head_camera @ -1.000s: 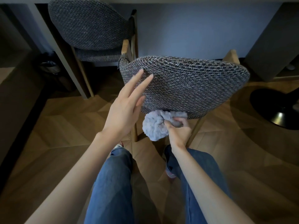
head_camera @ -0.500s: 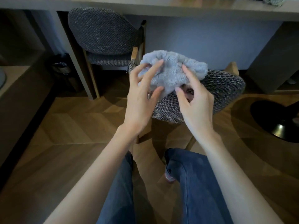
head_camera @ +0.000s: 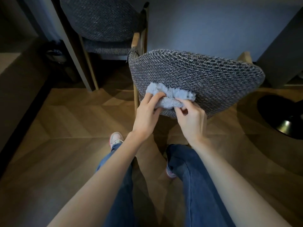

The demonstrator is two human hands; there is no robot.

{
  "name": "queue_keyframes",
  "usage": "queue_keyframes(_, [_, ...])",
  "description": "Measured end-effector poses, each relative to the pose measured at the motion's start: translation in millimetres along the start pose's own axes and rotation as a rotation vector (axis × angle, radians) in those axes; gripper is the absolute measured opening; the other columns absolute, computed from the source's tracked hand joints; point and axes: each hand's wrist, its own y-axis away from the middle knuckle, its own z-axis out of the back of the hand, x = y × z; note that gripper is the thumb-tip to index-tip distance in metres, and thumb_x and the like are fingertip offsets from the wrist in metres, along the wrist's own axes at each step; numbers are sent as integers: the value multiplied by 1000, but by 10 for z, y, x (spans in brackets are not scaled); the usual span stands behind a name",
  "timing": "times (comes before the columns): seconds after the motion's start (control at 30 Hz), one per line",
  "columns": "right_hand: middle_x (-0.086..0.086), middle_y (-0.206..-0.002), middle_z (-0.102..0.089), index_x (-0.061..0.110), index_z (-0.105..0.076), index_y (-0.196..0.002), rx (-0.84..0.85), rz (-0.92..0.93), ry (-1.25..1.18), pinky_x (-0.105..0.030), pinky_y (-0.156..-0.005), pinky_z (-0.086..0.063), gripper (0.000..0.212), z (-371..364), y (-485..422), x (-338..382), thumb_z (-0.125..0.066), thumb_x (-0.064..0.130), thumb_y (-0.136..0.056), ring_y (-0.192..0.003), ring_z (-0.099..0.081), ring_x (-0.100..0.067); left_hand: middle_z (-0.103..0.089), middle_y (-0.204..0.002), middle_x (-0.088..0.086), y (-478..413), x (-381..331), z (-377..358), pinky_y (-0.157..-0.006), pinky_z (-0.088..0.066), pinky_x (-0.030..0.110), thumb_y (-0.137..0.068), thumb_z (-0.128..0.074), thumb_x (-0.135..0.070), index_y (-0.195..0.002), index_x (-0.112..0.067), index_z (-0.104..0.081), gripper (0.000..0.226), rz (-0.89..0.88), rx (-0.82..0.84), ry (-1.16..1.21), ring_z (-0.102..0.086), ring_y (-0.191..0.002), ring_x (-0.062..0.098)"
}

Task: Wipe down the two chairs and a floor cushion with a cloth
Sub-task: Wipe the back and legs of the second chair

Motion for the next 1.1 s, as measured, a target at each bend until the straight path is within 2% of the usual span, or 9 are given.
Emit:
queue_keyframes(0.07, [-6, -76, -72, 15, -74, -102, 20, -107, -24, -32, -60, -52, 25, -111, 75, -84, -75, 11, -77, -73, -68, -26, -52, -113, 5, 23, 98, -88, -80, -46, 32, -79, -61, 1, -116, -18, -53, 43, 26, 20, -5, -50, -105, 19])
queue_keyframes(0.17, [-3, -80, -74, 22, -75, -102, 204, -278, 6, -33, -64, -50, 21, -256, 245, -237, -73, 20, -81, -77, -69, -24, -54, -110, 8, 151, 281, -199, -78, -48, 42, -79, -60, 5, -114, -12, -58, 39, 65, 151, -31, -54, -102, 27])
queue_keyframes(0.3, [-6, -96, -75, 16, -75, -104, 359, -408, -34, -38, -76, -55, 23, -362, 292, -276, -75, 16, -80, -88, -71, -22, -56, -114, 8, 226, 356, -283, -82, -43, 29, -75, -65, 7, -113, -11, -63, 42, 271, 283, 19, -55, -109, 28])
queue_keyframes(0.4, [-9, -94, -75, 13, -75, -104, 327, -312, -61, -41, -76, -55, 24, -285, 291, -118, -74, 14, -80, -88, -71, -22, -59, -108, 4, 240, 285, -163, -75, -36, 17, -69, -62, 10, -108, -12, -66, 45, 307, 187, 43, -57, -102, 23])
queue_keyframes(0.5, [-12, -95, -74, 15, -75, -104, 166, -161, -125, -40, -73, -55, 29, -84, 194, 175, -78, 13, -76, -85, -69, -27, -56, -102, -3, 315, 127, 172, -77, -39, 12, -68, -65, 9, -108, -12, -65, 45, 153, -75, 47, -53, -96, 7])
queue_keyframes(0.63, [-1, -75, -67, 19, -76, -101, -82, 140, -29, -27, -63, -40, 24, 91, -209, 626, -74, 20, -77, -69, -52, -20, -51, -108, 0, 127, -127, 595, -81, -44, 15, -77, -62, 2, -115, -8, -62, 39, 33, -317, 103, -48, -99, -2])
queue_keyframes(0.73, [-9, -82, -56, 20, -77, -94, -256, 204, 87, -31, -66, -39, 16, 154, -547, 739, -74, 24, -79, -80, -41, -23, -49, -116, 5, -226, -233, 723, -89, -44, 16, -80, -62, 5, -124, -12, -58, 47, 9, -289, 113, -46, -107, 3])
queue_keyframes(0.87, [-16, -107, -62, 12, -75, -95, -236, 272, 192, -35, -77, -45, 16, 82, -635, 577, -71, 22, -83, -98, -41, -24, -51, -126, 10, -440, -190, 644, -99, -41, 17, -81, -61, 6, -128, -10, -55, 50, 13, -216, 99, -46, -117, 11])
queue_keyframes(1.1, [-9, -90, -64, 7, -74, -87, -82, 175, 190, -31, -59, -47, 12, -282, -243, 275, -66, 15, -87, -79, -60, -27, -52, -114, 3, -212, 186, 240, -82, -43, 18, -72, -55, 11, -120, -8, -57, 51, 113, -177, 90, -49, -104, 10])
